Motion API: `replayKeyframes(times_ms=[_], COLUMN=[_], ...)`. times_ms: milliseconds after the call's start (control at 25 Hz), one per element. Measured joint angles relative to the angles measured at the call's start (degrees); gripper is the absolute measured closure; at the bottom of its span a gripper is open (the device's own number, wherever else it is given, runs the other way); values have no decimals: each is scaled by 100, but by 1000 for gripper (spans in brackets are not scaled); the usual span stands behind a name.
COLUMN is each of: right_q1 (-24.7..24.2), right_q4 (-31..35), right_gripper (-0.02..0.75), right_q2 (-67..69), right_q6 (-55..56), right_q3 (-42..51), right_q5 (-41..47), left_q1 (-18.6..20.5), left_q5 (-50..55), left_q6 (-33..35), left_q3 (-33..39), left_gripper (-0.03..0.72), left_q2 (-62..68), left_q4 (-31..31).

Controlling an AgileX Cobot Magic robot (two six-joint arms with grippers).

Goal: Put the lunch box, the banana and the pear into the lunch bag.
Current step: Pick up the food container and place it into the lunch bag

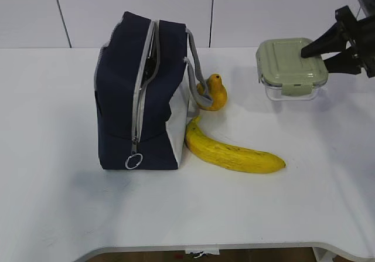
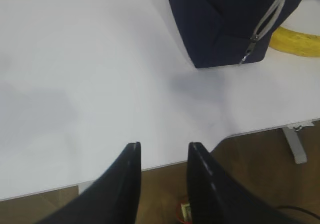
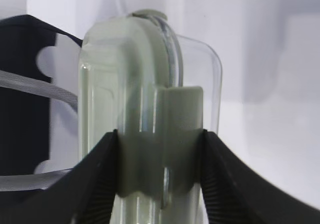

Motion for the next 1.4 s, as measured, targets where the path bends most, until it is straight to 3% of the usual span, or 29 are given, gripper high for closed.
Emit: replayKeyframes(times_ms=[240,360,600,920,1080,1400], right_q1=[0,97,738,1667,2040,2315], right_q4=[410,647,737,1025,1048,1248], right_gripper=[388,388,388,388,388,388], right_q2=[-484,-616,-652,-652,-652,-652], right_q6=[9,22,22,22,22,22], right_q3=[0,0,-79,-508,-530,-530], right_q5=[71,79,84,137,82,-577], left_q1=[0,0,0,0,0,-70], left_q5=[-505,-843,-1178,-1299,-1256,-993], left_q6=[53,615,1701,2421,2830,3269], left_q3=[-27,-27,-153,-1367,-2010,-2905], left_gripper=[448,428,307,293,293,291], left_q2=[1185,1753,2960,4689,5577,6884], left_q4=[-1036,-1662,-2843,-3275,-3783,-4567])
